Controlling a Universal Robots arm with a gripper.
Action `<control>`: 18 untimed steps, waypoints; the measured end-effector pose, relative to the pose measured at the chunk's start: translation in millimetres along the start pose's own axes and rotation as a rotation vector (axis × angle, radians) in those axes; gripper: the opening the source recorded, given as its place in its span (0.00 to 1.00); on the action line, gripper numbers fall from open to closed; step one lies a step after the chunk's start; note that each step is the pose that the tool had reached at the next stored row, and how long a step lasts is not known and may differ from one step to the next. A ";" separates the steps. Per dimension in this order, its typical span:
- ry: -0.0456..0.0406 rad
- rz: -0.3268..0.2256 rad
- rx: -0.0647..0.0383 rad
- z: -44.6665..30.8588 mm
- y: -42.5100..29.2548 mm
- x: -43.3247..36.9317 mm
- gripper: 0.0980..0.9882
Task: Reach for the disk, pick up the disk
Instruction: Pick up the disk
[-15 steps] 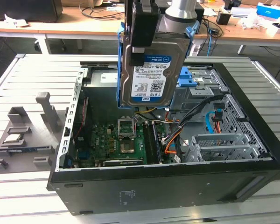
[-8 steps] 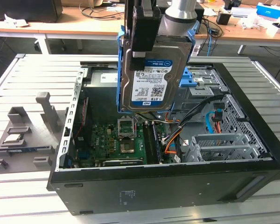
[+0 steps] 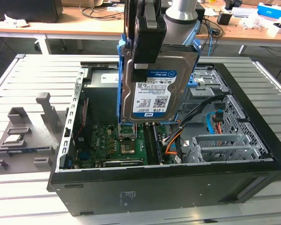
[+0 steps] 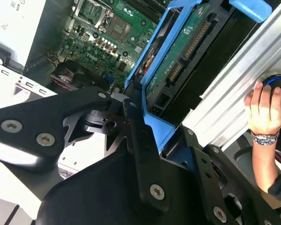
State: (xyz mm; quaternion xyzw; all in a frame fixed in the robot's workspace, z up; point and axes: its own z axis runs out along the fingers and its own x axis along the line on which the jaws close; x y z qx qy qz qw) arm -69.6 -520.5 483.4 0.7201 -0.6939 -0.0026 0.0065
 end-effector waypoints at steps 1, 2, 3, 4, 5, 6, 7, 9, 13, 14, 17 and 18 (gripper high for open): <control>-0.0001 0.000 0.000 0.1 0.1 2.2 0.31; 0.0000 0.000 0.000 0.2 0.2 5.6 0.31; 0.0000 0.000 0.000 0.2 0.3 7.2 0.31; 0.0000 0.000 0.000 0.3 0.3 8.5 0.31; 0.0001 0.000 0.000 0.4 0.4 10.2 0.31; 0.0000 0.000 0.000 0.4 0.4 11.4 0.31; 0.0002 0.000 0.000 0.5 0.5 14.2 0.31; 0.0001 0.000 0.000 0.6 0.7 18.0 0.31; 0.0001 0.000 0.000 0.9 1.1 29.6 0.31; 0.0000 0.000 0.000 1.0 1.2 32.1 0.31; 0.0002 0.000 0.000 1.1 1.6 42.7 0.31; 0.0003 0.000 0.000 1.2 1.7 46.9 0.31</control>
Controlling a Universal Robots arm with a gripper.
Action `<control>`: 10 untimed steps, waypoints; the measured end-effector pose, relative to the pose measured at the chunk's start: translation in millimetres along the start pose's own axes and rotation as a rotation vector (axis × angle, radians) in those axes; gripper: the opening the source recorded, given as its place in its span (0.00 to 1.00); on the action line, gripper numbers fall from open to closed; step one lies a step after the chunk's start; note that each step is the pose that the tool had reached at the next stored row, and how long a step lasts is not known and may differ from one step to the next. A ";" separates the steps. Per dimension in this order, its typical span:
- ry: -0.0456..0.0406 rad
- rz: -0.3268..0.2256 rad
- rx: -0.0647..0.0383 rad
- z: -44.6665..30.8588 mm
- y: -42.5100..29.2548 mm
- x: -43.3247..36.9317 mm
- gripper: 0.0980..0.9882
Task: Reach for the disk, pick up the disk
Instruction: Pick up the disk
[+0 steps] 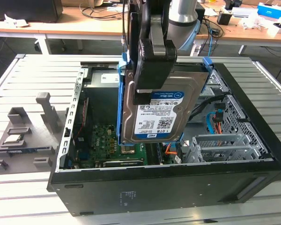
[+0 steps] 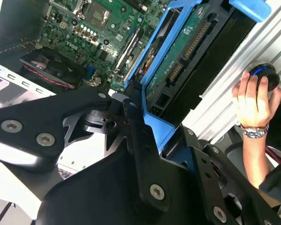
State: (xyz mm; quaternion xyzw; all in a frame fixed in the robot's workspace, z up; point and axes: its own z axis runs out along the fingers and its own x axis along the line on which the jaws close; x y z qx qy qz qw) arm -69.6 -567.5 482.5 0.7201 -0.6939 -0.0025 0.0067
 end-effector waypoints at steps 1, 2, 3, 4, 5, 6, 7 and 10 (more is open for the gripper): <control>0.0003 0.000 0.000 0.0 0.1 2.2 0.31; 0.0004 0.000 0.000 0.0 0.2 3.0 0.31; 0.0003 0.000 0.000 0.0 0.2 3.2 0.31; 0.0002 0.000 0.000 0.1 0.2 3.2 0.31; 0.0003 0.000 0.000 0.0 0.1 3.2 0.31; 0.0004 0.000 0.000 0.0 0.1 3.2 0.31; 0.0004 0.000 0.000 0.0 -0.5 3.3 0.31; 0.0006 0.000 0.000 0.0 -6.1 3.5 0.31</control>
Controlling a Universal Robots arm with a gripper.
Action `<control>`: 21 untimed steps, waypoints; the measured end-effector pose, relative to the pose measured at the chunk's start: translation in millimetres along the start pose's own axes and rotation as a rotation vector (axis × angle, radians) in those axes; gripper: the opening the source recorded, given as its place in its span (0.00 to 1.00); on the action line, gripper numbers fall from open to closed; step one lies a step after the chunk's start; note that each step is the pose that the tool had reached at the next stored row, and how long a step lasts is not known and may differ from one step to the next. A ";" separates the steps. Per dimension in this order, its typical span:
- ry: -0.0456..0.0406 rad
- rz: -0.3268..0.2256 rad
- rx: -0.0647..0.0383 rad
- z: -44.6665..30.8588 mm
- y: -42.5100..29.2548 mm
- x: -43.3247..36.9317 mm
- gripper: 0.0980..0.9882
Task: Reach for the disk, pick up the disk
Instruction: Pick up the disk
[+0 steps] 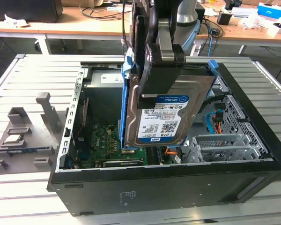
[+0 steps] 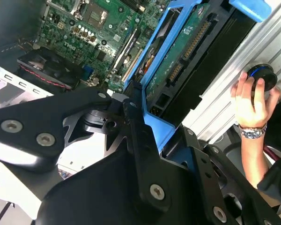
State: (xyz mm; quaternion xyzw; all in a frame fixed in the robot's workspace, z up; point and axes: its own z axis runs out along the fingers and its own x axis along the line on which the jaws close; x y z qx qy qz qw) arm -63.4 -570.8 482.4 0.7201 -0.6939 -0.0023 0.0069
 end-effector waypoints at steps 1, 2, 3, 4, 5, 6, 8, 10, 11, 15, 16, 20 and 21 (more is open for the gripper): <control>0.0005 0.000 0.000 0.0 -3.1 0.1 0.31; 0.0012 0.000 0.000 -0.1 -6.8 0.3 0.31; 0.0023 0.000 0.000 -0.2 -12.6 0.5 0.31; 0.0030 0.000 0.000 -0.2 -16.5 0.6 0.31; 0.0043 0.000 0.000 -0.4 -23.4 0.9 0.31; 0.0050 0.000 0.000 -0.3 -28.1 1.1 0.31; 0.0062 0.000 0.000 -0.5 -35.8 1.4 0.31; 0.0070 0.000 -0.001 -0.5 -42.1 1.6 0.31; 0.0075 0.000 -0.001 -0.5 -45.1 1.7 0.31; 0.0102 0.000 -0.001 -0.9 -64.2 2.4 0.31; 0.0116 0.000 -0.001 -1.0 -74.7 2.8 0.31; 0.0143 0.000 -0.001 -1.2 -94.6 3.5 0.31; 0.0149 0.000 -0.002 -1.2 -99.1 3.7 0.31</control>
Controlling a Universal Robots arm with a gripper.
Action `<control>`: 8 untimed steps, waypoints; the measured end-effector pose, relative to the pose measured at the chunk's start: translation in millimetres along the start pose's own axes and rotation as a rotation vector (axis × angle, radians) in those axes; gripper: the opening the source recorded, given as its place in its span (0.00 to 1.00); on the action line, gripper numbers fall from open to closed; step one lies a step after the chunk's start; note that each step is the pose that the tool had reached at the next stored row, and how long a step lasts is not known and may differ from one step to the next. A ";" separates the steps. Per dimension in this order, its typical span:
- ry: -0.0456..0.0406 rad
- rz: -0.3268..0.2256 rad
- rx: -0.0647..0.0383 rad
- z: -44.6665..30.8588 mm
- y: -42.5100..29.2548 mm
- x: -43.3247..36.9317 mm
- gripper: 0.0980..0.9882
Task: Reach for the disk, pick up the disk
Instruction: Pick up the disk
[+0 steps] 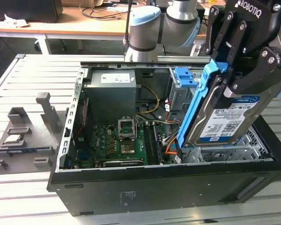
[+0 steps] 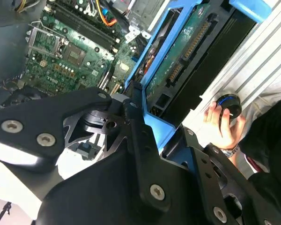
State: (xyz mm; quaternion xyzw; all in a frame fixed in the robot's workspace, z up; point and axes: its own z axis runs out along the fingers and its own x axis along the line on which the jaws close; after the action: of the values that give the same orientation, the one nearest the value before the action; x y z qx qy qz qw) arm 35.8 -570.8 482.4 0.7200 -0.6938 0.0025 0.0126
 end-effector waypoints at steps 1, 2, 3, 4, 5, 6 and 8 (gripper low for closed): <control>0.0011 0.000 0.000 -0.1 -6.7 0.3 0.31; 0.0022 0.000 0.000 -0.2 -13.6 0.5 0.31; 0.0037 0.000 -0.001 -0.3 -20.6 0.8 0.31; 0.0047 0.000 -0.001 -0.4 -25.4 1.0 0.31; 0.0054 0.000 -0.001 -0.5 -28.9 1.1 0.31; 0.0065 0.000 -0.001 -0.5 -34.2 1.3 0.31; 0.0096 0.000 -0.002 -0.7 -48.3 1.8 0.31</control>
State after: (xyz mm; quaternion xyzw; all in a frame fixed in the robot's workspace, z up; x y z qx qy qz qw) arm 84.1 -570.8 482.4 0.7199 -0.6939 0.0054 0.0165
